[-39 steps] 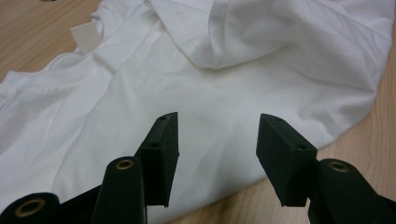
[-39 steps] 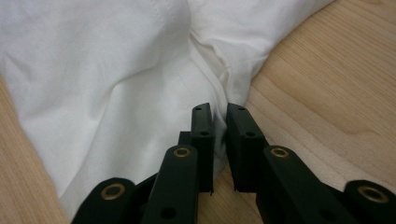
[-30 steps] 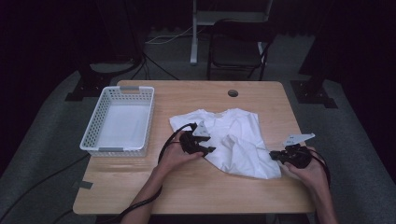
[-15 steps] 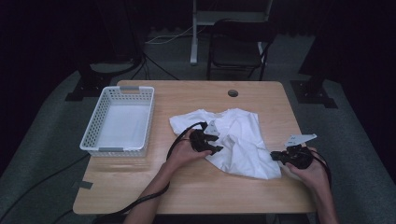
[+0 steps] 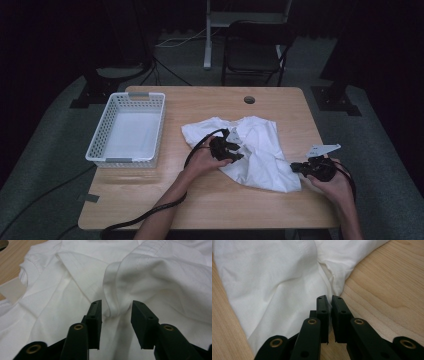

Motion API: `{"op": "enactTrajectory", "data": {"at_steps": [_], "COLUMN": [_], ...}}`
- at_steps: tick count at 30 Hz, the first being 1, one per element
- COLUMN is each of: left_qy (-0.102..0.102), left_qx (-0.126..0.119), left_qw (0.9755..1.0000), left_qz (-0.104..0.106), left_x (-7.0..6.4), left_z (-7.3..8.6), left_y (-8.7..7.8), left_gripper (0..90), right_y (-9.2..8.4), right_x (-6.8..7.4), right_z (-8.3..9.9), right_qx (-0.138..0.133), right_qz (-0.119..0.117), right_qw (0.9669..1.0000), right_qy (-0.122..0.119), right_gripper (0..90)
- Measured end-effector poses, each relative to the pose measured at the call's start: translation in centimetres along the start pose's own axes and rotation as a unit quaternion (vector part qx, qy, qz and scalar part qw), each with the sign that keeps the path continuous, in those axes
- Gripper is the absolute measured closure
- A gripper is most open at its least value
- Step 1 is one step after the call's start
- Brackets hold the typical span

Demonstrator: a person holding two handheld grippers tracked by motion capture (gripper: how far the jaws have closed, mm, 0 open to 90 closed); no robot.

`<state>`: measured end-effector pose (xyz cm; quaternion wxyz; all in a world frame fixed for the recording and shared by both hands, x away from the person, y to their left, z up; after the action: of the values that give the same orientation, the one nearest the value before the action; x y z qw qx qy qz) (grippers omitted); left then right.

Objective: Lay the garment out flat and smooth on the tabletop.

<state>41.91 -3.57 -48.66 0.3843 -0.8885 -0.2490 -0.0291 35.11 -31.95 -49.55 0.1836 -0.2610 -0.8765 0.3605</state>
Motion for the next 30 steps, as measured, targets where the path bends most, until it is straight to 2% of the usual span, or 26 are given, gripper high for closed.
{"op": "enactTrajectory", "data": {"at_steps": [1,2,3,4,5,9,16,21,26,30], "left_qy": [0.005,0.010,0.012,0.018,0.018,0.029,0.052,0.062,0.074,0.091], "left_qx": [0.002,0.003,0.001,-0.003,-0.003,-0.001,-0.012,-0.015,-0.020,-0.020], "left_qw": [1.0000,0.9999,0.9999,0.9998,0.9998,0.9996,0.9986,0.9980,0.9970,0.9953], "left_qz": [-0.001,-0.003,-0.003,-0.002,-0.002,0.000,-0.002,0.002,0.015,0.024], "left_x": [-0.1,-0.2,-0.3,-0.4,-0.4,-0.6,-1.4,-2.1,-3.4,-4.4], "left_z": [-0.1,-0.1,-0.1,-0.2,-0.2,-0.3,-0.7,-0.5,-0.3,-0.5], "left_y": [0.1,0.0,0.0,-0.4,-0.4,-1.0,-2.9,-4.1,-5.5,-6.5], "left_gripper": [68.7,78.0,78.0,85.9,87.1,87.9,87.9,88.0,88.0,87.9], "right_y": [0.0,-0.1,-0.1,-0.2,-0.2,-0.7,-1.8,-2.3,-2.7,-2.9], "right_x": [0.0,0.0,0.0,0.0,0.0,0.0,0.1,0.1,0.1,0.1], "right_z": [0.0,0.0,0.0,0.0,0.0,0.0,0.2,0.5,0.6,0.6], "right_qx": [0.000,-0.001,-0.001,-0.001,-0.001,-0.005,-0.012,-0.016,-0.018,-0.020], "right_qz": [0.000,0.000,0.000,0.002,0.002,0.007,0.017,0.021,0.023,0.025], "right_qw": [1.0000,1.0000,1.0000,1.0000,1.0000,1.0000,0.9998,0.9997,0.9996,0.9995], "right_qy": [0.000,0.000,0.000,0.000,0.000,-0.001,0.000,0.001,0.001,-0.001], "right_gripper": [84.1,84.1,84.1,84.1,84.1,84.1,84.1,84.1,84.1,84.1]}}
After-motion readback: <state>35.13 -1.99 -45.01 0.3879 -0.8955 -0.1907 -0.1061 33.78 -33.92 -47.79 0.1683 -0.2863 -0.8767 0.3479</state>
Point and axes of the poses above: each handheld gripper's, and its own axes: y roughly forward along the jaws, z roughly out of its underside, x roughly to its left, the point moved 4 cm from there along y, roughly forward along the jaws, and after that the axes turned 10 degrees about -z, right-handed, at the moved point
